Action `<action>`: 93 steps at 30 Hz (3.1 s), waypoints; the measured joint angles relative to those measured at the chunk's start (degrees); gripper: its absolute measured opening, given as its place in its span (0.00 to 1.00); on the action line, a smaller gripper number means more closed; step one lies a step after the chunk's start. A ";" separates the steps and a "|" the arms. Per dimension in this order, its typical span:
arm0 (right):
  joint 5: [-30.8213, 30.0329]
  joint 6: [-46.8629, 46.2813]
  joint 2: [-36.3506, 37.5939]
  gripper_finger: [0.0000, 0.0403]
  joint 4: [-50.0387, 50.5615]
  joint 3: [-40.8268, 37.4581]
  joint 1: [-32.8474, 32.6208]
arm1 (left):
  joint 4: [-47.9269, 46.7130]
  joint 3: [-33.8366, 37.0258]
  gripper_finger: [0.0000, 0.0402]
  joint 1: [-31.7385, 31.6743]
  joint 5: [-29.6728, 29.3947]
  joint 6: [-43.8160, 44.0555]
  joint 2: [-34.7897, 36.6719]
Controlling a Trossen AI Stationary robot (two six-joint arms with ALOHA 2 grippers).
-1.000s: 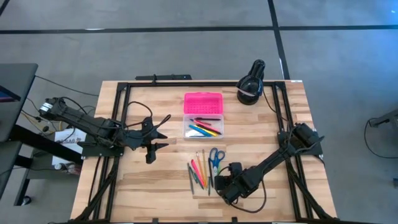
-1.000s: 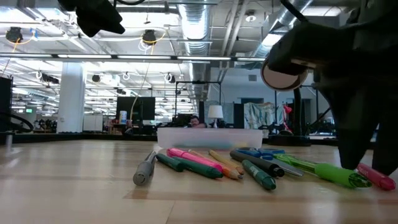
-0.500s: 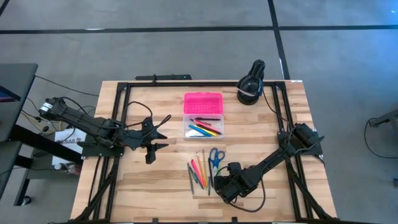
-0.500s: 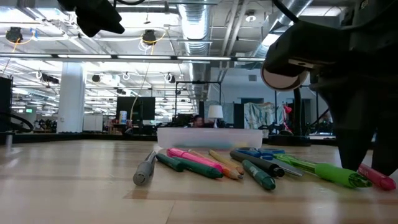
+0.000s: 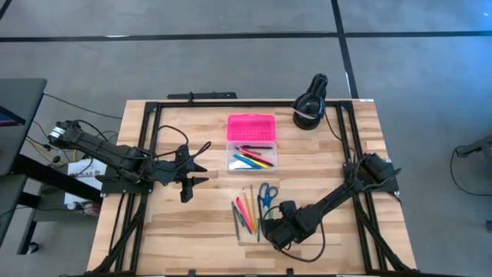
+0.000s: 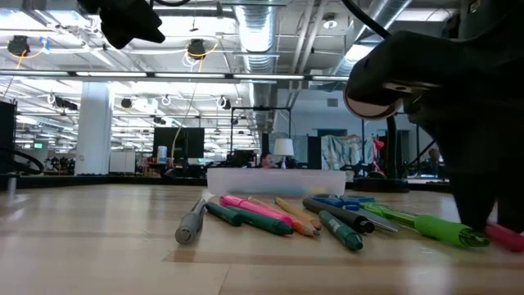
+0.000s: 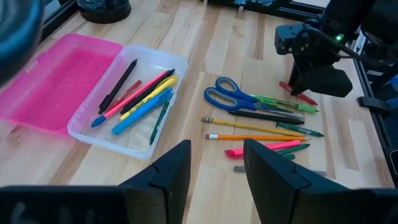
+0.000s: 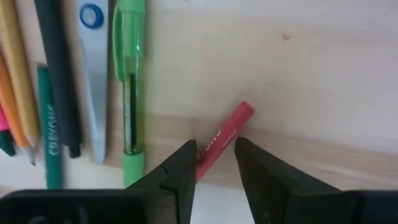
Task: Pick & place school supplies into a supply box
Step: Put the red crayon into the pink supply box
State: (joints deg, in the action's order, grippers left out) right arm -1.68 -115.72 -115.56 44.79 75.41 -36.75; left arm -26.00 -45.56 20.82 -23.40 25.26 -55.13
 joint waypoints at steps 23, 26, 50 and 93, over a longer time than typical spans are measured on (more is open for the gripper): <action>7.71 11.78 -0.14 0.15 0.96 1.14 0.07 | 0.02 0.00 0.35 0.00 -0.39 1.06 0.00; 9.01 15.35 -0.14 0.15 1.00 1.17 0.13 | 0.02 0.00 0.35 0.00 -0.39 1.06 0.00; 15.22 28.83 -0.14 0.15 6.21 1.14 1.23 | 0.28 0.00 0.35 0.00 -1.44 2.66 0.00; 9.20 28.72 0.08 0.04 6.00 1.30 1.16 | 1.57 0.00 0.35 0.02 -2.94 5.62 0.00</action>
State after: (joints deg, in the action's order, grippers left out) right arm 7.52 -87.00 -115.48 50.79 76.71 -35.59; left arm -24.43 -45.56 20.84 -26.34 30.88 -55.13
